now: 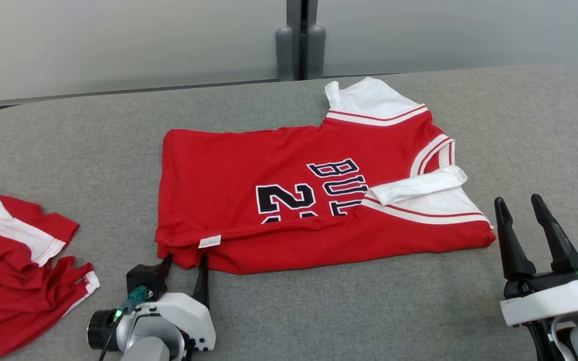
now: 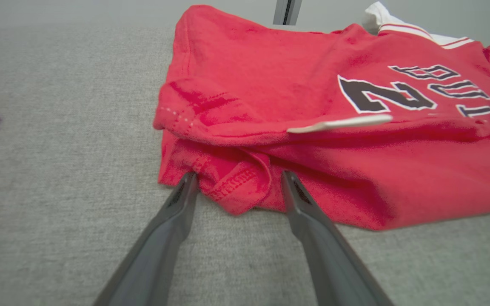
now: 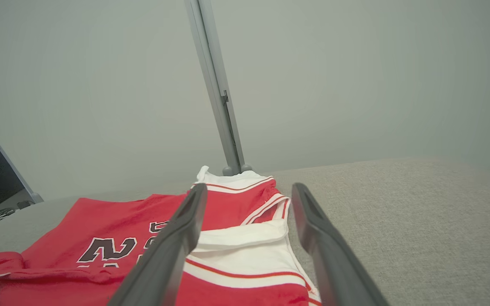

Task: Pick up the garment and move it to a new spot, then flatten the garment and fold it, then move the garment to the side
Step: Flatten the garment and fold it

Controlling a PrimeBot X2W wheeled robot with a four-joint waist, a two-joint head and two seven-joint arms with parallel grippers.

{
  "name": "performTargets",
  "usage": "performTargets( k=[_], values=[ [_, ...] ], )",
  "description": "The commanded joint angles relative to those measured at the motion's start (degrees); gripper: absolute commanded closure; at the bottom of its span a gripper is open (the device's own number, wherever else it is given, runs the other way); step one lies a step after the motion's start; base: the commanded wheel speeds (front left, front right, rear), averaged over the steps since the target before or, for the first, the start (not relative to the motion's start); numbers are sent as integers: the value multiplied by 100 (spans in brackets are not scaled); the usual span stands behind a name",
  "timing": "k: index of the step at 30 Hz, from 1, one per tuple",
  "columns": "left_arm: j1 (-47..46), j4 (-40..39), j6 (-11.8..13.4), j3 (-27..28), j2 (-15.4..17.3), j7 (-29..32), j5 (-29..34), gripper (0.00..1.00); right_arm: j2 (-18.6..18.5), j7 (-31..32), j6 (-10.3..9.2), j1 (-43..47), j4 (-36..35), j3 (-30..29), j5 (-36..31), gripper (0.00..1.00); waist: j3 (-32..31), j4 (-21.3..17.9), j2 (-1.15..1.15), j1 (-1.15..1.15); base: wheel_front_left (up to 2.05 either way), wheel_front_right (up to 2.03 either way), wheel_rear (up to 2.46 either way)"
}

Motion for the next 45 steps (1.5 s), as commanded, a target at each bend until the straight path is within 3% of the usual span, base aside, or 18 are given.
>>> performTargets(
  k=[1, 8, 14, 23, 33, 35, 37, 38, 39, 40, 41, 42, 43, 45],
  values=[
    [-176, 157, 91, -4, 6, -36, 70, 0, -41, -33, 0, -57, 6, -20, 44, 0, 58, -70, 0, 0, 0, 0, 0],
    [-338, 495, 413, 203, 15, -34, 109, 0, -54, -33, 0, -1, 44, -90, 89, 0, 63, -75, 0, 0, 0, 0, 0],
    [-160, 389, 475, 473, 18, -38, 98, 0, -24, -28, 0, 30, 135, -108, 91, 0, -23, 57, 0, 0, 0, 0, 0],
    [-217, 540, 96, 650, -64, -39, -329, 0, 197, 637, 0, -96, 811, -539, 126, 0, -27, 172, 0, 0, 0, 0, 0],
    [-543, 842, -224, 290, -103, 168, -924, 0, 716, 1511, 0, -700, 1881, -1203, 27, 0, 187, 232, 0, 0, 0, 0, 0],
    [-600, 871, -195, 164, -112, 209, -1010, 12, 775, 1603, 0, -809, 2054, -1270, 83, 0, 237, 262, 0, 0, 0, 0, 0],
    [-675, 965, -108, -80, -118, 355, -1156, 11, 787, 1718, 0, -984, 2370, -1242, 5, 0, 329, 321, 0, 0, 0, 0, 0],
    [-677, 992, -115, -142, -120, 391, -1177, 23, 806, 1749, 0, -1013, 2449, -1226, -2, 0, 339, 330, 0, 0, 0, 0, 0],
    [-690, 1012, -118, -199, -127, 422, -1200, 51, 816, 1788, 0, -1046, 2520, -1200, -19, 0, 346, 337, 0, 0, 0, 0, 0],
    [-709, 1032, -114, -252, -135, 438, -1204, 89, 826, 1824, 0, -1078, 2586, -1155, -26, 0, 350, 341, 0, 0, 0, 0, 0],
    [-720, 1052, -117, -292, -138, 443, -1202, 100, 837, 1834, 0, -1096, 2639, -1121, -17, 51, 349, 343, 0, 0, 0, 0, 0],
    [-720, 1071, -125, -313, -134, 443, -1216, 100, 848, 1835, 0, -1105, 2683, -1092, 12, 65, 344, 344, 0, 0, 0, 0, 0],
    [-736, 1091, -125, -325, -121, 432, -1234, 100, 854, 1832, 0, -1121, 2720, -1054, 42, 100, 332, 347, 0, 0, 0, 0, 0],
    [-764, 1102, -144, -350, -106, 401, -1266, 100, 836, 1778, -1, -1152, 2759, -985, 109, 100, 298, 351, 0, 0, 0, 0, 0]
  ],
)
